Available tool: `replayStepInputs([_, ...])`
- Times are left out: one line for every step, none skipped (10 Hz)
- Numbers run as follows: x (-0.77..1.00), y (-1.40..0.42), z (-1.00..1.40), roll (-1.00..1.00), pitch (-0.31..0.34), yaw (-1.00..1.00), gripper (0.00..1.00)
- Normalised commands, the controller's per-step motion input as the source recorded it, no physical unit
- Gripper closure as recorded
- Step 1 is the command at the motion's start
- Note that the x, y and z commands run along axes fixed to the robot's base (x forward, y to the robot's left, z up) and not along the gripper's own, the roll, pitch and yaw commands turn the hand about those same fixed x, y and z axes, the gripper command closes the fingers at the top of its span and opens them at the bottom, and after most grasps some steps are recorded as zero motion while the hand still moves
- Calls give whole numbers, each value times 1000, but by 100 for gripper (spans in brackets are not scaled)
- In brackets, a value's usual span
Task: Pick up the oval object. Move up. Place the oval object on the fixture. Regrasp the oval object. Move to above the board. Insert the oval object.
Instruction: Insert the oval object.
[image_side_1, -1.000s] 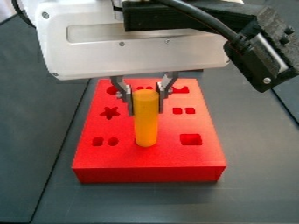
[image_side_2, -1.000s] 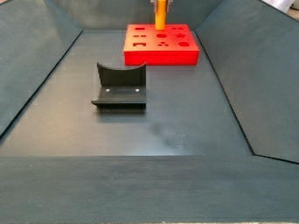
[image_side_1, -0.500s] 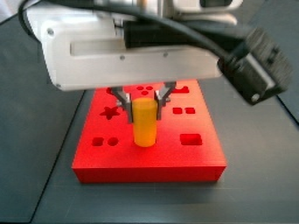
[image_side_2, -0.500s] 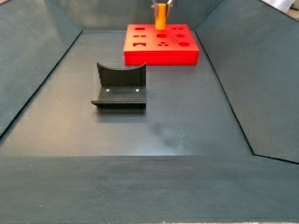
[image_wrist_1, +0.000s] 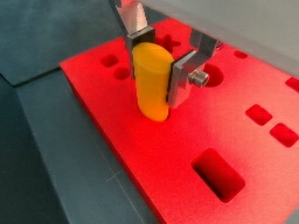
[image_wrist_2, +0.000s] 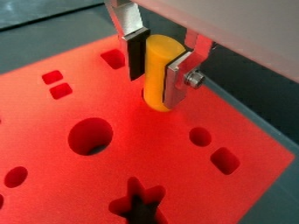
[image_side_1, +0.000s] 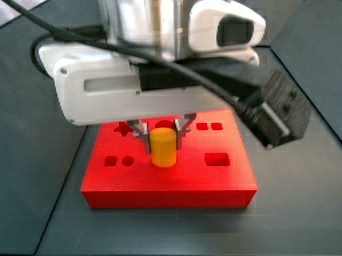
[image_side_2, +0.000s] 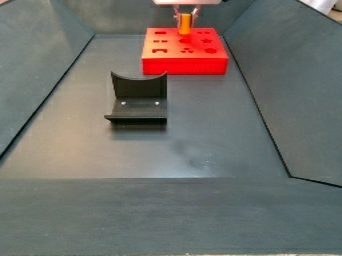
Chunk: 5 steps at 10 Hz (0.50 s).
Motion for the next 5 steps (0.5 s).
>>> replayStepInputs([-831,0,-803,9,-126,-183,100])
replayStepInputs([-597,0,-574,21,-150,-146,100])
replayStepInputs([0,0,-20,0,0,0,100])
replayStepInputs([0,-20,0,0,0,0,100])
replayStepInputs([0,0,0,14,0,0,100])
